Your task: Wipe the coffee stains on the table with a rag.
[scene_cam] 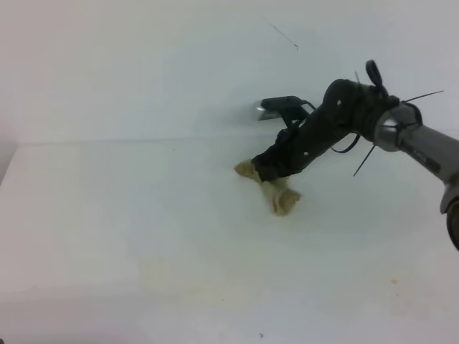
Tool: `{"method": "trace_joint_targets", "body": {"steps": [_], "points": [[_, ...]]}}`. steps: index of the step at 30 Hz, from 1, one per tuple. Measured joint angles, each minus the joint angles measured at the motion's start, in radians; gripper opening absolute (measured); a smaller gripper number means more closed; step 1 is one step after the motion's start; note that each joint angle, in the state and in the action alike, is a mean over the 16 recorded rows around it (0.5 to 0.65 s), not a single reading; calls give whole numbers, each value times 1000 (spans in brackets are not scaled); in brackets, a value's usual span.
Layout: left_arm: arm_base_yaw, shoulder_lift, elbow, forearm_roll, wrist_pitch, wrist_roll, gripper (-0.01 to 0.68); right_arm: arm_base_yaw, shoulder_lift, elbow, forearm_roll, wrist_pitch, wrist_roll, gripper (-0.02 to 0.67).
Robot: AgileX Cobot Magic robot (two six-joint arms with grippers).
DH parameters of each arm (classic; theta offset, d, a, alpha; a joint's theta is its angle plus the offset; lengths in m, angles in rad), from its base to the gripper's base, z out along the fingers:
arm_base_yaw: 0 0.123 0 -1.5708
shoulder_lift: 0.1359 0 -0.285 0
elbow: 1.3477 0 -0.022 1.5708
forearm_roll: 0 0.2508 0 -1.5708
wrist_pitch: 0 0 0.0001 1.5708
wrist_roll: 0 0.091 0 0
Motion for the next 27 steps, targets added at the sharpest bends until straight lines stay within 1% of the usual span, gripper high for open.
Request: {"method": "trace_joint_targets", "body": {"steps": [7,13,18,23,27], "points": [[0,0,0,0,0,0,-2,-36,-142,35,-31,104,-35,11],[0,0,0,0,0,0,-2,-54,-360,148,-45,119,-91,11],[0,0,0,0,0,0,-2,-66,-572,329,-38,55,-136,11],[0,0,0,0,0,0,-2,-72,-758,577,-19,-68,-183,11],[0,0,0,0,0,0,-2,-72,-857,788,5,-177,-208,11]]}}
